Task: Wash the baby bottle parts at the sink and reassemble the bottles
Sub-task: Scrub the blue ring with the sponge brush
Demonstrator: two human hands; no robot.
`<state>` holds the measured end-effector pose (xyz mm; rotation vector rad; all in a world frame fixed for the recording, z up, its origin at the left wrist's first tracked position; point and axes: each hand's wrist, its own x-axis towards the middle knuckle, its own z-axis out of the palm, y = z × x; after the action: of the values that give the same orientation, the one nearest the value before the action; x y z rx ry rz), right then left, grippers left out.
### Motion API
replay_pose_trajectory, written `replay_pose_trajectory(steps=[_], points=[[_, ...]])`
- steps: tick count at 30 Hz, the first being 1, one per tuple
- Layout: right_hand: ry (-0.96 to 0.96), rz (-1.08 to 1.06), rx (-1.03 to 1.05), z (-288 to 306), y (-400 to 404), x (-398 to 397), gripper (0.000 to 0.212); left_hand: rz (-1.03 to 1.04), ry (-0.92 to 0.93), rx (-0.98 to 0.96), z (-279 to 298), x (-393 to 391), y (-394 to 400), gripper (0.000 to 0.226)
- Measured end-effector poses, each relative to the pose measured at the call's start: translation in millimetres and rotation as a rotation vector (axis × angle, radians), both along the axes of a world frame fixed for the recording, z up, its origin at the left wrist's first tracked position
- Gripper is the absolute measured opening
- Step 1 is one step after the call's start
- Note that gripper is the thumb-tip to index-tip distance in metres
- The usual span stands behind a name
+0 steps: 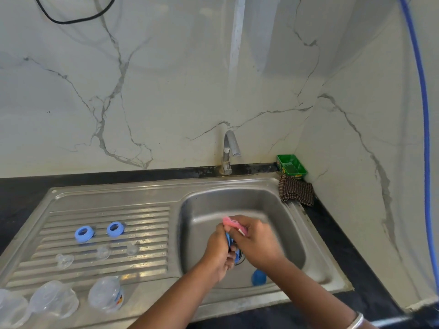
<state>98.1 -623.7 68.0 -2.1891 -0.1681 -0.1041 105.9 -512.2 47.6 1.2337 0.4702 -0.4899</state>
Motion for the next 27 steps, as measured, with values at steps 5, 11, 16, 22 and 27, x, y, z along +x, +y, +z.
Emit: replay_pose_trajectory(steps=[5,11,16,22,27], points=[[-0.223,0.138,-0.315,-2.6,-6.3,-16.2,0.04,-0.014,0.131,-0.048,-1.5,4.4,4.7,0.047],[-0.453,0.216,-0.507,4.1,-5.8,-17.6,0.035,0.035,0.226,-0.189,-0.6,10.5,13.0,0.048],[-0.526,0.315,-0.648,-0.8,-15.6,-22.5,0.029,-0.039,0.321,-0.144,-1.5,10.6,17.6,0.048],[-0.502,0.26,-0.625,-20.6,-20.5,-30.3,0.03,-0.129,0.295,-0.223,14.1,13.4,26.8,0.023],[-0.545,0.156,-0.485,-25.4,-16.2,-27.7,0.033,-0.103,0.289,-0.202,14.9,18.2,22.6,0.036]])
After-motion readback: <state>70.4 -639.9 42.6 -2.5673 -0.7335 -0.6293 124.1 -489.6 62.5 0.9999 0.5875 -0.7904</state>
